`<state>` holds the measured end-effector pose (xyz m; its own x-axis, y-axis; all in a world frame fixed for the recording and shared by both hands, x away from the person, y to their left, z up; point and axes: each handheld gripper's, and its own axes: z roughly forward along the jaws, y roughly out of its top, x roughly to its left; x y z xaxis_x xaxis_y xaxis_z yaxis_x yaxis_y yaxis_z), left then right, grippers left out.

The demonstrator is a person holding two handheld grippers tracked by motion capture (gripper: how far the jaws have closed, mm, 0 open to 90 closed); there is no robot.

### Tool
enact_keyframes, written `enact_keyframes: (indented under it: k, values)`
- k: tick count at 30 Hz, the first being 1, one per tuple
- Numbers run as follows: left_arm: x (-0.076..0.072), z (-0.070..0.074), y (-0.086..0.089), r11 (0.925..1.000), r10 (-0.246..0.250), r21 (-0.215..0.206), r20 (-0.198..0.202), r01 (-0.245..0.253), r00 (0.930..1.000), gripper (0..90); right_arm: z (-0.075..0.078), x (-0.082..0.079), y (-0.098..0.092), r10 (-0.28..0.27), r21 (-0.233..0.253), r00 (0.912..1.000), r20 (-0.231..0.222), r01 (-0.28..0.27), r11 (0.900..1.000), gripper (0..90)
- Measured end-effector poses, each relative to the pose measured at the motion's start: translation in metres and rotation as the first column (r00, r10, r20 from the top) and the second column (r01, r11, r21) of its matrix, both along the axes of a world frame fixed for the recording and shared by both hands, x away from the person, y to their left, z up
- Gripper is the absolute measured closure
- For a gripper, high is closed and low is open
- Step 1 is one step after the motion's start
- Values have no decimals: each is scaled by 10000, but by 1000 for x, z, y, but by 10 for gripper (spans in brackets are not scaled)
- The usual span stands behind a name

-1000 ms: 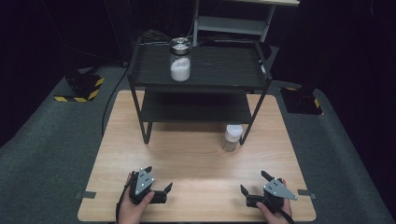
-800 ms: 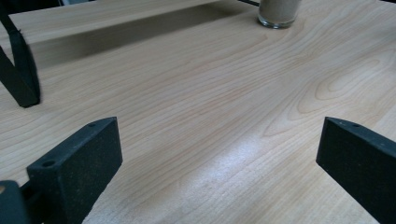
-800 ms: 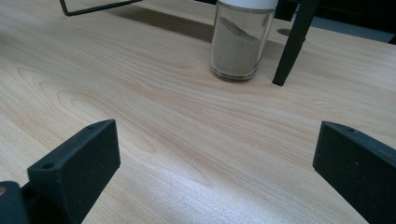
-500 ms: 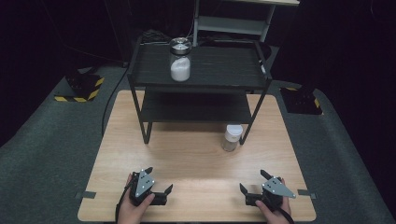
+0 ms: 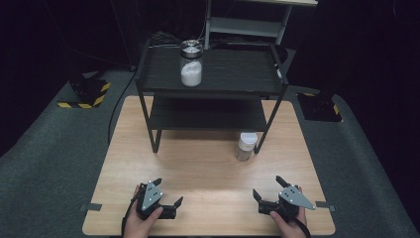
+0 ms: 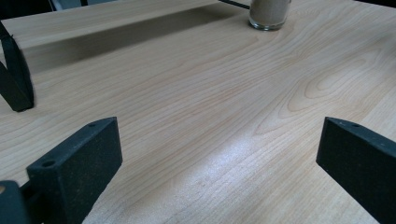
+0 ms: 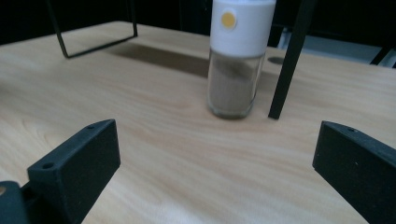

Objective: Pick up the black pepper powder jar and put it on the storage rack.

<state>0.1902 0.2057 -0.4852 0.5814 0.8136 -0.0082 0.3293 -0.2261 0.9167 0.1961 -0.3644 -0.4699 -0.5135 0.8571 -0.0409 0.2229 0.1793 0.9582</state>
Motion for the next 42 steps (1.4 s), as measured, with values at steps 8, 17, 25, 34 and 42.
enact_keyframes:
  k: [8,17,25,34,42]
  values:
    - [-2,0,2,10000,-1,-10,-16,1,10000,4,16,6,1,26,266,9994,336,-35,9996,2]
    - [-3,0,2,10000,23,-23,-17,-23,10000,4,38,22,7,94,190,9980,626,-106,9998,1]
    - [-2,0,3,10000,-21,-68,-35,21,10000,4,43,42,13,-66,215,9991,419,57,9998,0]
    - [-1,0,4,9999,23,-168,-120,-25,9999,4,38,67,21,-125,-26,9999,75,126,9999,1]
    - [-2,-1,5,9997,27,-250,-88,-29,10000,4,30,88,27,-143,-8,9996,-235,143,9999,1]
